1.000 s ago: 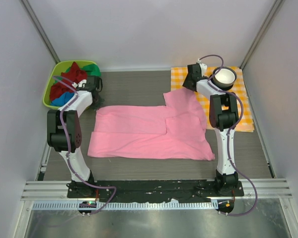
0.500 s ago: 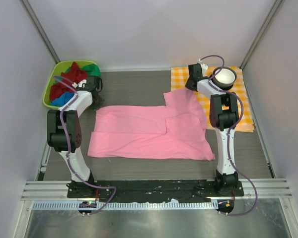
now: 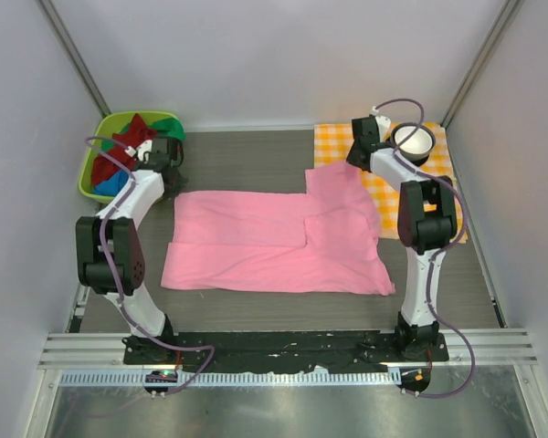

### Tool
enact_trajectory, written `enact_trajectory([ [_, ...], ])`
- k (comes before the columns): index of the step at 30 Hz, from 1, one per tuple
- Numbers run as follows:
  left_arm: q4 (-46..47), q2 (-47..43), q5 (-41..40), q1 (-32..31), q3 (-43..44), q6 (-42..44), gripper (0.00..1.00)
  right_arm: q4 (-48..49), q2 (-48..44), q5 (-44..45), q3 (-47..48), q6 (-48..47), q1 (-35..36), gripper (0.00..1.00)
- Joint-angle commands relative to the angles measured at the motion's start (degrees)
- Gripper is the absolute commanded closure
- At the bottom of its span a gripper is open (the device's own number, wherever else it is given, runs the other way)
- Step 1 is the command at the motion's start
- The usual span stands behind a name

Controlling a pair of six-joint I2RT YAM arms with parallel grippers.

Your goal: Fold and stack the t-shirts

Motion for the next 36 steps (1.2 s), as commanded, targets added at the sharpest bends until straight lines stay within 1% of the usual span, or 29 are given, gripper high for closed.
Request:
enact_trajectory([
  [1,1.7,-6.4,-0.4,-0.1,-2.8,0.8,1.0,1.9,-16.4,3.5,-5.7,-0.7,0.4,0.99],
  [3,2.5,-9.1,0.5,-0.1,-5.6,0.5,1.0,1.1,-20.3,4.0,-10.0,-0.5,0.5,0.99],
  [4,2.7,-10.0,0.7,-0.1,-6.5,0.3,1.0,0.5,-24.4,4.4,-11.6,0.1,0.4,0.99],
  [6,2.9,-12.4,1.2,-0.1,-9.5,0.0,1.0,0.0,-28.4,5.2,-16.6,0.5,0.6,0.99],
  [7,3.5,-13.5,1.1,-0.1,-10.8,-0.2,1.0,-0.2,-32.5,5.5,-18.3,0.9,0.7,0.99],
  [8,4.2,-15.7,1.0,-0.1,-13.7,-0.3,1.0,-0.5,-34.2,5.3,-21.2,0.9,0.8,0.99],
  [11,5.1,-18.8,0.1,-0.1,-18.8,-1.5,1.0,-2.6,-41.1,7.5,-25.9,1.2,1.4,0.99],
  [15,4.8,-22.6,-0.9,-0.1,-21.4,-1.7,1.0,-6.7,-48.2,8.3,-30.7,2.4,2.4,0.99],
  [17,3.2,-23.4,-1.3,-0.1,-22.1,-1.5,1.0,-8.2,-51.8,8.7,-32.8,3.3,3.3,0.99],
  [21,2.2,-27.2,-2.4,-0.2,-24.2,-1.0,1.0,-13.7,-57.4,12.4,-36.2,5.2,6.2,0.99],
  [24,0.2,-28.3,-3.4,-0.1,-24.6,-0.2,1.0,-17.1,-61.2,13.7,-39.1,7.8,7.7,0.99],
  [26,-0.7,-29.0,-3.5,-0.1,-25.2,0.0,1.0,-19.0,-62.5,14.5,-40.7,9.0,8.4,0.99],
  [27,-1.2,-29.2,-3.0,-0.1,-25.6,-0.1,1.0,-21.5,-63.5,15.4,-41.3,10.5,9.4,0.99],
  [33,-0.8,-31.0,-2.8,-0.2,-31.8,-1.2,1.0,-26.6,-67.5,17.6,-46.5,16.6,13.9,0.99],
  [36,-1.6,-30.5,-3.2,-0.1,-32.9,-1.7,1.0,-29.8,-68.1,18.2,-48.1,19.3,14.5,0.99],
])
